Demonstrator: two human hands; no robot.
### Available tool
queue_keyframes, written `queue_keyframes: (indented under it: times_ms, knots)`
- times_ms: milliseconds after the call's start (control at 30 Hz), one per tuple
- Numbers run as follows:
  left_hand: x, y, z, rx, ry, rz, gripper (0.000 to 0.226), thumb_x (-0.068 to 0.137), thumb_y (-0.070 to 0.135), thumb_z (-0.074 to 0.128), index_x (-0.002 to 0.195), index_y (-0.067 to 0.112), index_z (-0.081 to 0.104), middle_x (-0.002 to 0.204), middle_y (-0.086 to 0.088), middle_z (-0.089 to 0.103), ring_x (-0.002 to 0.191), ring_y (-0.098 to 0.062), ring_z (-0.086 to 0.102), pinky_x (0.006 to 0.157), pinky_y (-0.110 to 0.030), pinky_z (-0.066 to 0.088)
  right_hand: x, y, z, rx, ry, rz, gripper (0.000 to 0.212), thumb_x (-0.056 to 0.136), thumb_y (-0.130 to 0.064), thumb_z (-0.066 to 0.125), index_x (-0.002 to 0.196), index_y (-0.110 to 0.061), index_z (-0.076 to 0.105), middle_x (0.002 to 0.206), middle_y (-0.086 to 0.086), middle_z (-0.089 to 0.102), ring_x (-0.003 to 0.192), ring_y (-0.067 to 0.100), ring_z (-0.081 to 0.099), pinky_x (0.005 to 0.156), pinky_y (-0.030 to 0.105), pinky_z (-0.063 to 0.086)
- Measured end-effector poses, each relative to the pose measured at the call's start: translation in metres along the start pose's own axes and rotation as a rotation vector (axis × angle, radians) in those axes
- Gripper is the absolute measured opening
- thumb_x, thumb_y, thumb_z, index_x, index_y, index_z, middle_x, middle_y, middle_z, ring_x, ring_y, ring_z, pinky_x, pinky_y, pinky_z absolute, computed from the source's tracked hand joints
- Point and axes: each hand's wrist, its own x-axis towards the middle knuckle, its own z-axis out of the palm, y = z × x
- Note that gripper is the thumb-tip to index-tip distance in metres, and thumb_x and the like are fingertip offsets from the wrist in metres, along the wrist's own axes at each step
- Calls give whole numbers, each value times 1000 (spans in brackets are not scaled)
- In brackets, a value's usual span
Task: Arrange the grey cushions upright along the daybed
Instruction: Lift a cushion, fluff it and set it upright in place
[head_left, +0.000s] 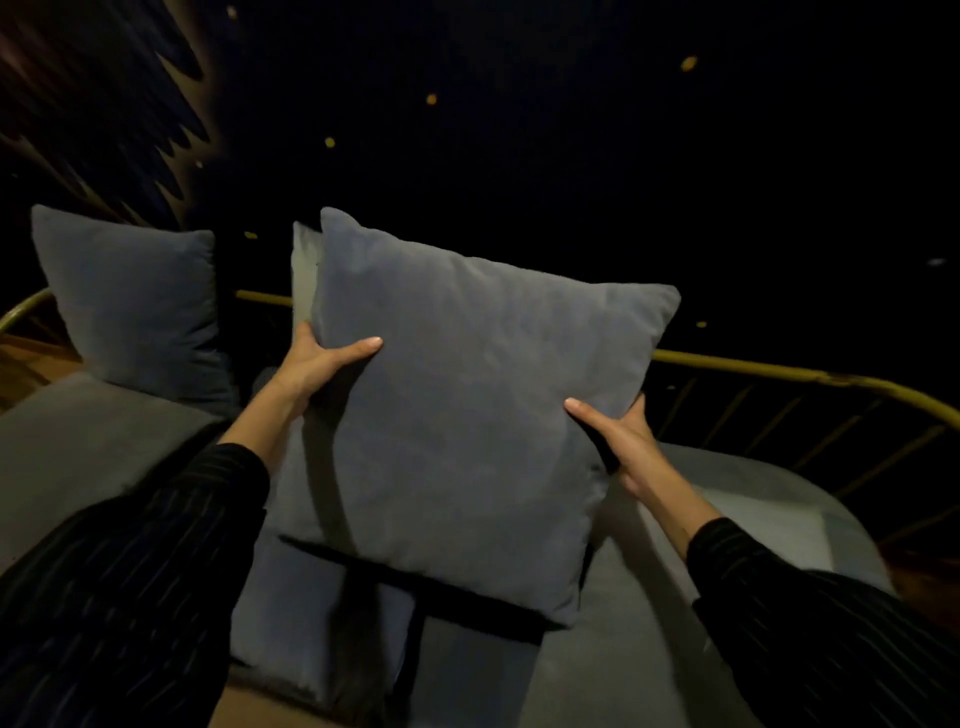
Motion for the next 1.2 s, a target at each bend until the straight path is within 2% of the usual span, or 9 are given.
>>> queue_keyframes:
  times_ms: [133,267,400,567,833,933,1000,1100,1200]
  knots:
    - [-14,51,82,-87,-73,83,66,78,23,80,129,13,39,119,1,52,109,-15,55,88,-25,44,12,-62,-82,-54,69,-149,91,70,-16,84,144,-15,31,143,3,49,120,14,53,96,27,43]
    - [-22,93,168,-146,-154,191,83,78,29,80,142,10,31,125,5,48,114,-12,51,95,-24,43,21,-116,-169,-111,163,-254,105,67,-22,86,149,-18,21,149,0,40,129,14,45,100,27,40]
    - [-31,108,245,-193,-216,244,88,76,26,82,144,13,27,133,4,46,121,-12,48,101,-26,42,36,-142,-241,-153,227,-288,111,60,-22,88,149,-16,22,141,-5,44,123,9,47,103,26,40]
    - [-35,99,321,-224,-279,264,88,76,13,82,143,11,24,134,4,44,122,-10,49,97,-18,45,67,-139,-307,-133,267,-245,104,64,-6,86,147,-17,25,128,-10,48,120,10,48,101,28,41]
    - [-28,88,377,-187,-278,243,89,79,15,79,145,12,19,140,4,41,124,-10,46,106,-27,41,111,-92,-352,-27,267,-141,105,59,5,83,146,-19,28,134,-5,51,125,14,49,107,33,40]
    - [-39,54,389,-159,-245,101,84,83,17,76,144,8,20,147,-6,40,130,-16,44,107,-28,39,108,-56,-356,-73,158,-41,111,59,-19,89,149,-26,25,141,-6,48,129,16,47,110,39,39]
    - [-49,25,391,-110,-213,-59,90,76,36,80,142,7,26,148,-8,42,134,-22,45,107,-33,39,100,-29,-353,-76,138,-4,109,61,-37,85,150,-29,23,141,-9,46,132,15,45,106,35,39]
    - [-54,9,390,164,-130,-150,109,60,75,70,142,12,38,146,-10,49,132,-34,48,105,-41,40,98,-10,-347,-62,238,-22,86,74,-41,76,147,-32,32,135,-12,50,129,16,48,101,34,43]
    - [-50,31,395,339,-5,-104,107,65,82,59,139,7,44,141,-18,53,129,-41,50,103,-45,41,104,-23,-341,-152,388,-49,83,67,-61,74,140,-36,43,135,-9,58,125,19,53,106,42,43]
